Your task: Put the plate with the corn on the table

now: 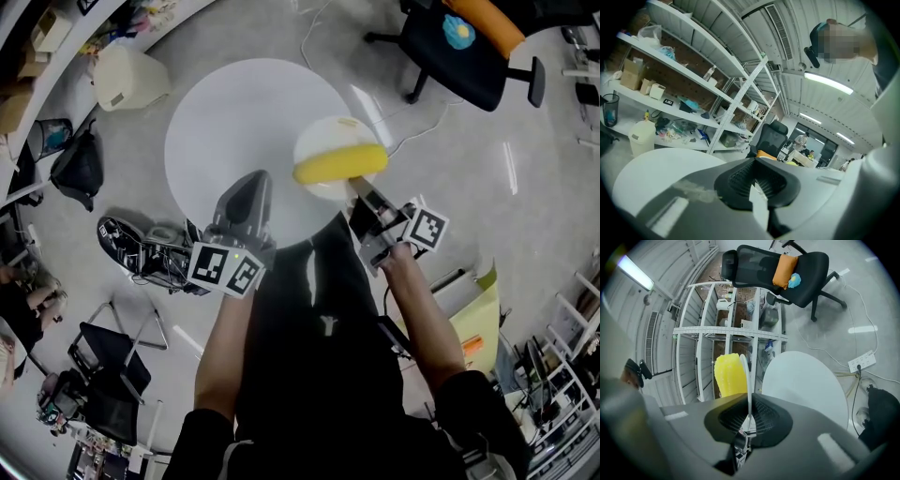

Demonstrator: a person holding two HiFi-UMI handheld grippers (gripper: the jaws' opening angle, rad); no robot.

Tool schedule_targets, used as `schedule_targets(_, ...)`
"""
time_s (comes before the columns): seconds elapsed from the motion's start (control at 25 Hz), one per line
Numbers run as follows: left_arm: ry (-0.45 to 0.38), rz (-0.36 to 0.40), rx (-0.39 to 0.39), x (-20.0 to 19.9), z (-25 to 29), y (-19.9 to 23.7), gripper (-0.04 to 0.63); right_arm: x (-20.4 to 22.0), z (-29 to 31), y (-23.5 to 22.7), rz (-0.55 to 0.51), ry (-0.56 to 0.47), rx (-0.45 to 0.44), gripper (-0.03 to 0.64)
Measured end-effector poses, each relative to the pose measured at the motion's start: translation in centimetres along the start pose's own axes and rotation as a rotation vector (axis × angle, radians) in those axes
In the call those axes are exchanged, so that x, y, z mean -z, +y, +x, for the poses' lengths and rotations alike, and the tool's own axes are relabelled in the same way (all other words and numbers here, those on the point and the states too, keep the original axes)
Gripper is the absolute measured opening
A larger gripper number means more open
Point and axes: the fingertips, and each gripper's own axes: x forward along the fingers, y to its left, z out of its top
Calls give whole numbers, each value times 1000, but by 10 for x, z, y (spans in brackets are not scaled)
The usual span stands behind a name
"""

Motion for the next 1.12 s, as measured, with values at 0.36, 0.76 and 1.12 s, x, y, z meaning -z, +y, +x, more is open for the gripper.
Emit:
schedule_targets(0.36, -1, -21, -19, 4, 9, 13, 3, -6, 23, -13, -2, 29, -5, 26)
schedule_targets(0.76, -4, -39, -31, 11, 16, 26, 3, -9, 40, -25, 1, 44, -19, 26)
schedule_targets(1.12, 1, -57, -36, 20, 24, 32, 3, -13, 47, -39, 16, 47, -11, 26)
